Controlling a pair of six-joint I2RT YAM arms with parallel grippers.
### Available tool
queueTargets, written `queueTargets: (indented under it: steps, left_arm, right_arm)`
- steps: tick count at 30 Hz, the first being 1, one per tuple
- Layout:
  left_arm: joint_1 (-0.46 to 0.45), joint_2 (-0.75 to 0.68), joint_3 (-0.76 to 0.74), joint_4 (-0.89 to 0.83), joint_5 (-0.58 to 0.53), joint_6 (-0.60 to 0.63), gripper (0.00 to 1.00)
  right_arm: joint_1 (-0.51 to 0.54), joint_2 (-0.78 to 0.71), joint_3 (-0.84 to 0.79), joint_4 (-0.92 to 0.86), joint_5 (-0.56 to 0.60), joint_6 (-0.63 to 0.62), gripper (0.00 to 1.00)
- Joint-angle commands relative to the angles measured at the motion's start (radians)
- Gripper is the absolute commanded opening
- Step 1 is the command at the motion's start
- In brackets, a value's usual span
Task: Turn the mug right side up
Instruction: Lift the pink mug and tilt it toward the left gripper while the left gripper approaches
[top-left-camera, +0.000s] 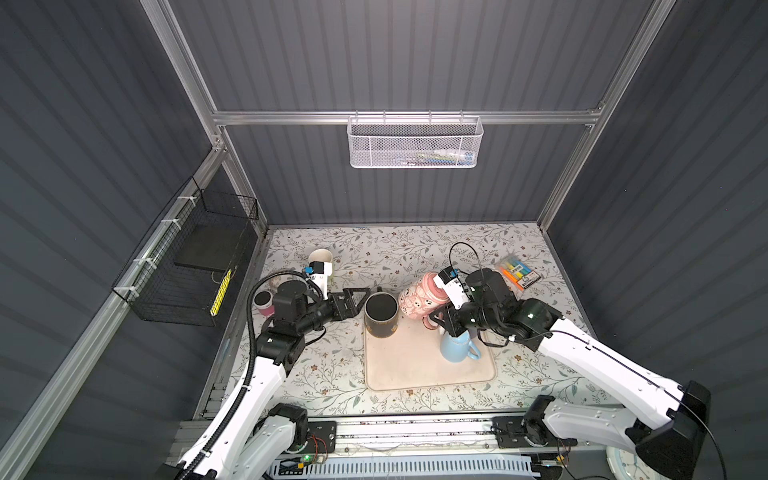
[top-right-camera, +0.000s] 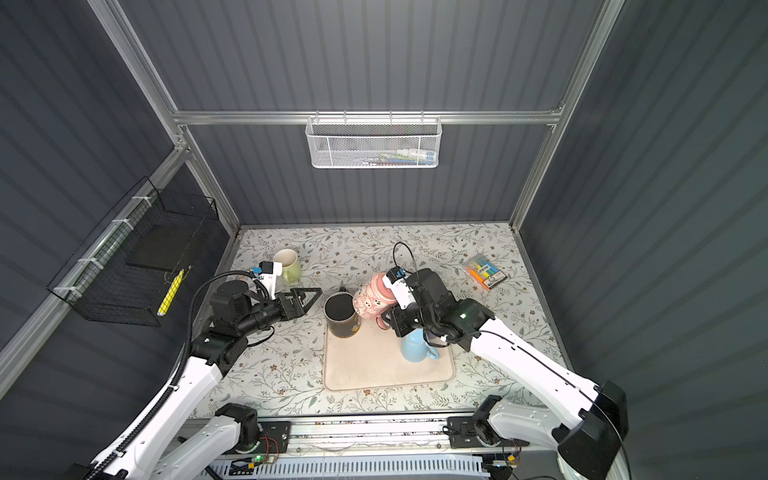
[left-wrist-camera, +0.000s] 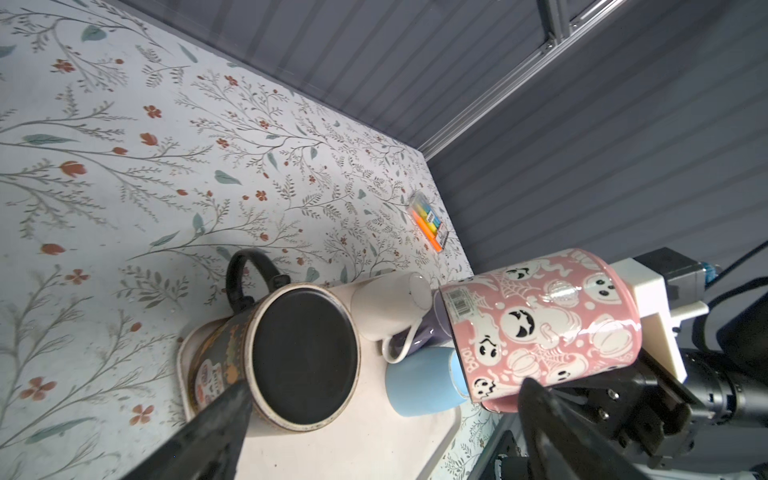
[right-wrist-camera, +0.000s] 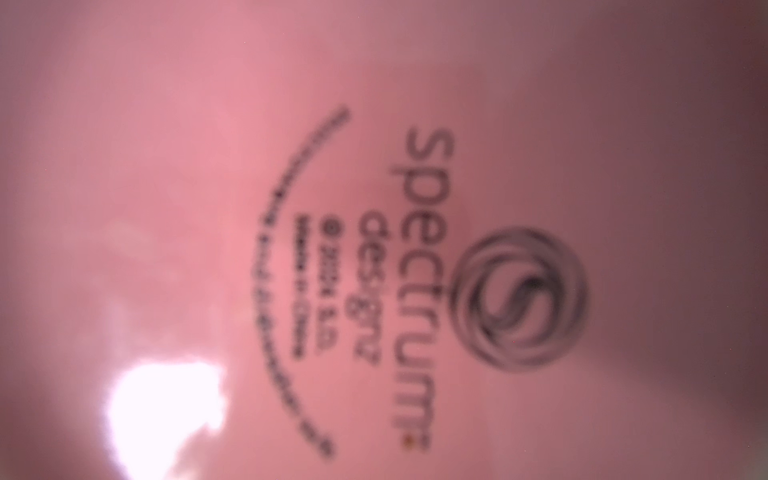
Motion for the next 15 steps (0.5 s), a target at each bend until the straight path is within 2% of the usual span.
queueTargets:
  steps: [1,9,15]
  left_arm:
    - [-0.012,-0.005,-0.042,0.144,0.073,-0.046,0.99]
    - [-0.046,0.011,-0.121,0.374,0.144,-0.116,0.99]
    - [-0.092,0.045,-0.147,0.524,0.189,-0.137,0.97]
  right_arm:
    - [0.002,-0.047,0.033,0.125,-0.049,0.023,0.00]
    - [-0.035,-0.077,0.055,0.217,-0.103,0.094,0.00]
    - [-0.114,-0.089,0.046,0.348,-0.234,0.214,0.00]
